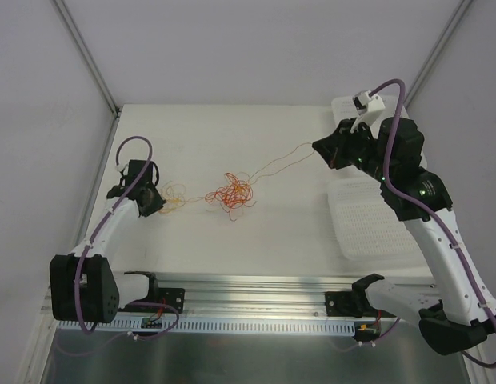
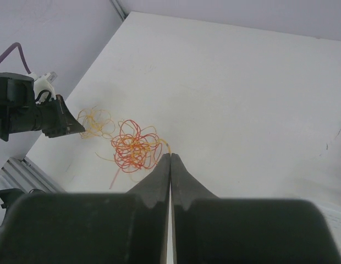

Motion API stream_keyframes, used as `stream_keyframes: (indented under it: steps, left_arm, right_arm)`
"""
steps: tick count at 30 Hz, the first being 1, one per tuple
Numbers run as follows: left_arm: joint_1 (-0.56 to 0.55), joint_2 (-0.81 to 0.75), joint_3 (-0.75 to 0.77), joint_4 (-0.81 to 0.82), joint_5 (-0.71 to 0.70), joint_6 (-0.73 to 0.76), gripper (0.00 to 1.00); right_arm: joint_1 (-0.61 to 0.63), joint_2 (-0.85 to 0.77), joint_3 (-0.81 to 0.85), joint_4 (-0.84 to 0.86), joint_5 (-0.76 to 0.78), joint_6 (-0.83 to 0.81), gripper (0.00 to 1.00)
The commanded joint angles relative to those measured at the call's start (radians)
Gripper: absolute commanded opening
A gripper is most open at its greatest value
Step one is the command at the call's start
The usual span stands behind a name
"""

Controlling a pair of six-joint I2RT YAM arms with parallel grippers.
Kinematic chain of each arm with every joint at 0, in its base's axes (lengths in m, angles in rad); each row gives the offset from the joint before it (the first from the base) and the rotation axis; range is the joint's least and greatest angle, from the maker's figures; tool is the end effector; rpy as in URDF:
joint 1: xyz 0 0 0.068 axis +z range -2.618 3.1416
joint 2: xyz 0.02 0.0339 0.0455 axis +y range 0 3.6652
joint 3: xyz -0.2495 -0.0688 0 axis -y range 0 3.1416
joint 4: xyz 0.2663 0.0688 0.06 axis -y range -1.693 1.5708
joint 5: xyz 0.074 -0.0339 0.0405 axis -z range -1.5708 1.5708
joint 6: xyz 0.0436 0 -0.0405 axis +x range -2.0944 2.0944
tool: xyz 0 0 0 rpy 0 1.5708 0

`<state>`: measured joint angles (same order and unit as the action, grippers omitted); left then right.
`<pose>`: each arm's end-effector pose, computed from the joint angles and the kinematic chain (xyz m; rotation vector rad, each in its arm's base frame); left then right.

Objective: Untangle the cables

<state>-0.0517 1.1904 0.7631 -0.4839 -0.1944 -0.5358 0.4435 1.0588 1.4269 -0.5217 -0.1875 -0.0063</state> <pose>0.2662 -0.0053 0.1971 -0.6685 2.3655 -0.0142 0.2134 0.1104 0.4649 -0.5248 1.6652 0.4832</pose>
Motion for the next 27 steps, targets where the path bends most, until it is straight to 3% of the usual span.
stream_keyframes:
  steps: [1,4,7,12,14,18,19,21,22,27]
  left_arm:
    - [0.046,0.009,0.050,-0.036,-0.014,-0.004,0.00]
    - [0.046,0.021,0.080,-0.038,-0.020,0.011,0.00]
    - [0.046,0.021,0.103,-0.029,0.070,0.032,0.01]
    - [0.043,0.014,0.120,0.010,0.379,0.079,0.05]
    - [0.004,-0.017,0.123,0.030,0.478,0.085,0.10]
    - [-0.117,-0.067,0.160,0.051,0.562,0.100,0.18]
    - [-0.152,-0.078,0.172,0.053,0.567,0.111,0.20]
    - [-0.235,-0.084,0.205,0.064,0.590,0.125,0.26]
    - [-0.253,-0.092,0.212,0.065,0.592,0.132,0.36]
    - [-0.269,-0.137,0.165,0.067,0.429,0.128,0.69]
  right_arm:
    - [-0.006,-0.016,0.053,0.026,-0.059,-0.021,0.01]
    - [-0.006,0.026,-0.014,0.041,-0.108,0.029,0.01]
    - [-0.003,0.062,-0.155,0.104,-0.116,0.077,0.01]
    - [0.043,0.170,-0.284,0.047,-0.021,0.095,0.02]
    - [0.075,0.231,-0.290,0.010,0.023,0.079,0.21]
    - [0.142,0.256,-0.286,-0.012,0.069,0.058,0.45]
    - [0.152,0.259,-0.281,-0.006,0.072,0.058,0.58]
    - [0.172,0.263,-0.258,-0.003,0.086,0.057,0.67]
    - [0.179,0.265,-0.249,0.000,0.092,0.051,0.71]
    - [0.227,0.293,-0.209,0.042,0.062,0.029,0.73]
